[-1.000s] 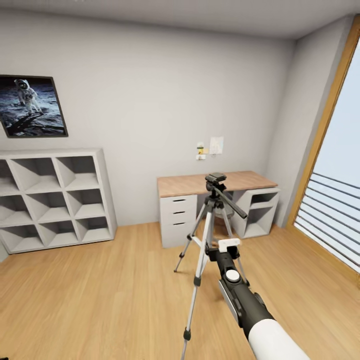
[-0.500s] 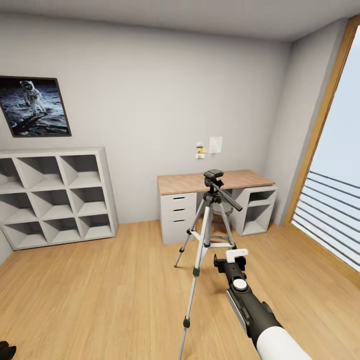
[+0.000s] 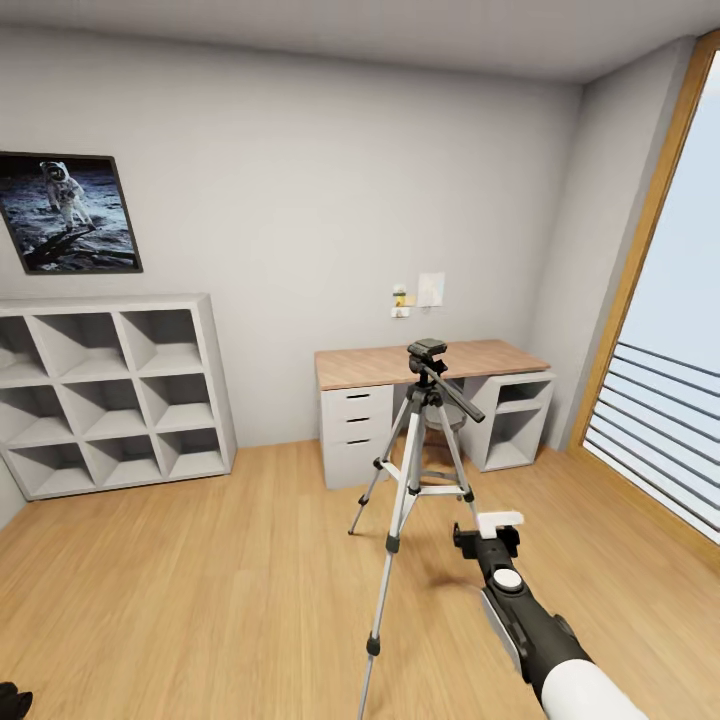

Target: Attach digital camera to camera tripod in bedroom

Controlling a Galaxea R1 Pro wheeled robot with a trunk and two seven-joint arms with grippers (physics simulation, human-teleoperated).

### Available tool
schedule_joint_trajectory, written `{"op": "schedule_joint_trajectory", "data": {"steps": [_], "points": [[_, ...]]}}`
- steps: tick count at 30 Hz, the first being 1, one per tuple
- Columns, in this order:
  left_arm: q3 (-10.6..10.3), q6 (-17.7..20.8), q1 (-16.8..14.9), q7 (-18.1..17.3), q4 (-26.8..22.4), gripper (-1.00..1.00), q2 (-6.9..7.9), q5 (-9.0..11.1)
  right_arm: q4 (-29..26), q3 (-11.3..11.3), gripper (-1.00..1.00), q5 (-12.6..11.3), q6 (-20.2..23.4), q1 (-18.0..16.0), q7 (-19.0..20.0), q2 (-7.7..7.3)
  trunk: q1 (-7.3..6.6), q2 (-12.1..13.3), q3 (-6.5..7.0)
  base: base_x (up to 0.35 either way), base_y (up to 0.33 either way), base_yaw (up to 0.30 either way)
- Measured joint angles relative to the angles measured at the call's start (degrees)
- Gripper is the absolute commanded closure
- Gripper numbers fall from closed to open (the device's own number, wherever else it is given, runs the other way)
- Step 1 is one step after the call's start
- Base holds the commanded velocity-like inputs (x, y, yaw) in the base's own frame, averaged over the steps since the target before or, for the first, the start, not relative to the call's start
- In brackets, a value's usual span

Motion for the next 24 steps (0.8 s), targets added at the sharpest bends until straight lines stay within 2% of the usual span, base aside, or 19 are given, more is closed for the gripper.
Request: {"op": "schedule_joint_trajectory", "data": {"steps": [8,12,18,21,22,23,24], "points": [[0.0,0.0,0.0,0.0,0.0,-1.00,-0.01,0.0,2.6,-0.1,-1.00,-2.6,-0.8,0.0,0.3,-2.57,0.00,0.0,0.00,0.000,0.000,0.000],[0.0,0.0,0.0,0.0,0.0,-1.00,-0.02,0.0,3.9,-0.1,-1.00,-3.7,-0.6,1.1,1.0,-3.88,0.00,0.0,0.00,0.000,0.000,0.000],[0.0,0.0,0.0,0.0,0.0,-1.00,-0.03,0.0,5.8,-0.1,-1.00,-3.8,-0.6,3.1,2.5,-5.83,0.00,0.0,0.00,0.000,0.000,0.000],[0.0,0.0,0.0,0.0,0.0,-1.00,-0.03,0.0,6.8,-0.1,-1.00,-3.7,-0.6,4.1,2.8,-6.04,0.00,0.0,0.00,0.000,0.000,0.000],[0.0,0.0,0.0,0.0,0.0,-1.00,-0.03,0.0,13.1,-0.1,-1.00,-3.6,-0.5,5.2,2.9,-6.04,0.00,0.0,0.01,0.000,0.000,0.000],[0.0,0.0,0.0,0.1,0.0,-1.00,-0.03,0.0,24.8,0.0,-1.00,-3.7,-0.5,8.6,3.0,-6.05,0.00,0.0,0.00,0.000,0.000,0.000],[0.0,0.0,0.0,0.1,0.0,-1.00,-0.03,0.0,38.2,-0.2,-1.00,-3.8,-0.4,10.0,3.1,-6.07,0.00,0.0,-0.02,0.000,0.000,0.000]]}}
